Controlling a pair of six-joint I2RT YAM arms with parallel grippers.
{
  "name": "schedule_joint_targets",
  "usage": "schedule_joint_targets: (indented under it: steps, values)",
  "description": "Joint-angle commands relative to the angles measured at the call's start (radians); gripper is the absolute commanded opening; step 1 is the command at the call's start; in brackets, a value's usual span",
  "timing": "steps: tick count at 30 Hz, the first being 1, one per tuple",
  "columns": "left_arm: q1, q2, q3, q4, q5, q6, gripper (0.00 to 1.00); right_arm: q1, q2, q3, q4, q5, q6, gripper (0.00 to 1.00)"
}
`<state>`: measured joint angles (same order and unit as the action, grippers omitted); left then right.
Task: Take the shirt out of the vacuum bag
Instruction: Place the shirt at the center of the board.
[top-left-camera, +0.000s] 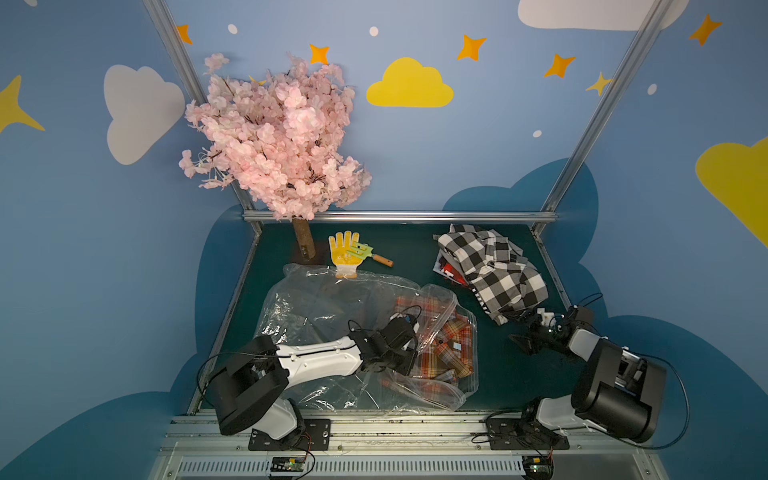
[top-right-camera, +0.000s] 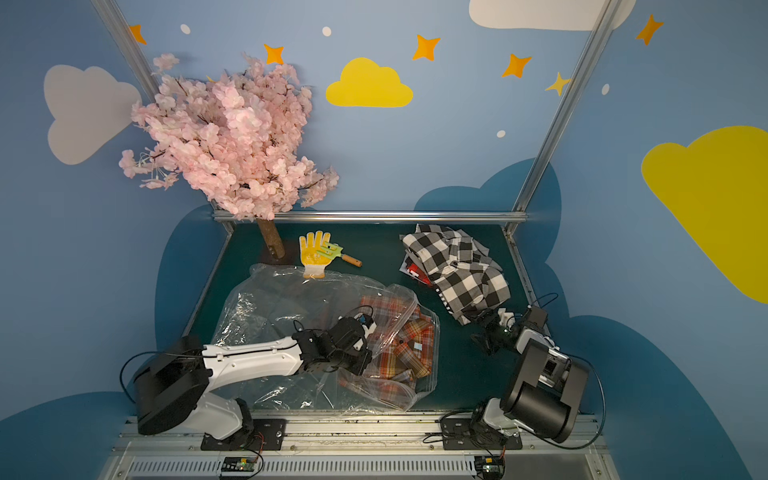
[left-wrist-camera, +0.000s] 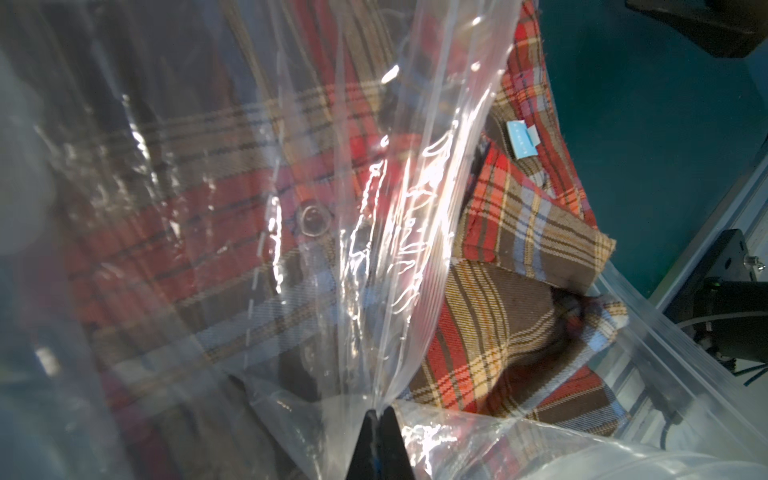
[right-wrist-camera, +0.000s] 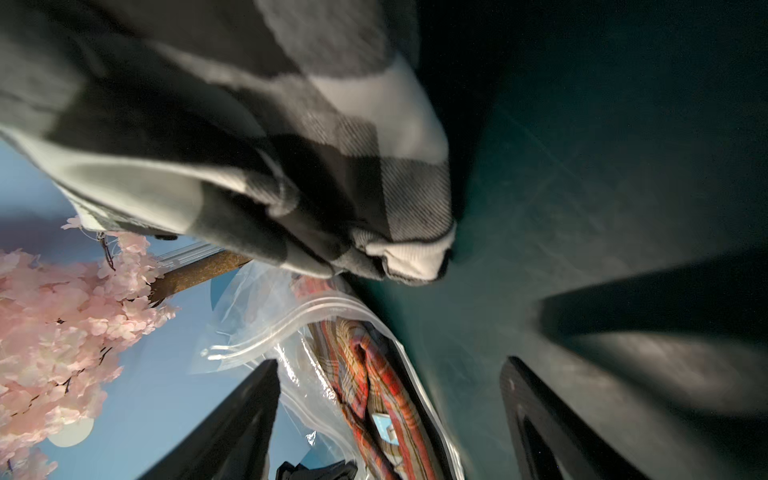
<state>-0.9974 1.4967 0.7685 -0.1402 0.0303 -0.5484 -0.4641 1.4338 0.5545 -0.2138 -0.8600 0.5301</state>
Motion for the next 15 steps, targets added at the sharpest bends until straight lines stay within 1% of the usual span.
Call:
schedule_joint_targets:
  steps: [1,3,6,9,11,14,15]
  values:
    - [0.008,-0.034,-0.012,0.007,0.009,0.003,0.03,0.030,0.045,0.006,0.172,0.027,0.042,0.85]
    - [0.012,-0.039,-0.024,0.014,0.008,-0.001,0.03,0.040,0.086,0.002,0.220,0.066,0.053,0.85]
    - [0.014,-0.044,-0.030,0.010,0.007,-0.003,0.03,0.044,0.137,-0.019,0.350,0.099,0.099,0.85]
    - [0.015,-0.050,-0.034,0.010,0.003,-0.003,0.03,0.061,0.187,-0.012,0.456,0.095,0.147,0.85]
    - [0.018,-0.053,-0.035,0.008,0.000,-0.003,0.03,0.071,0.196,-0.016,0.502,0.115,0.161,0.85]
    - [0.019,-0.052,-0.036,0.007,0.001,-0.004,0.03,0.090,0.217,0.025,0.473,0.141,0.136,0.85]
    - [0.019,-0.051,-0.037,0.007,-0.001,-0.005,0.03,0.095,0.236,0.046,0.467,0.138,0.133,0.83]
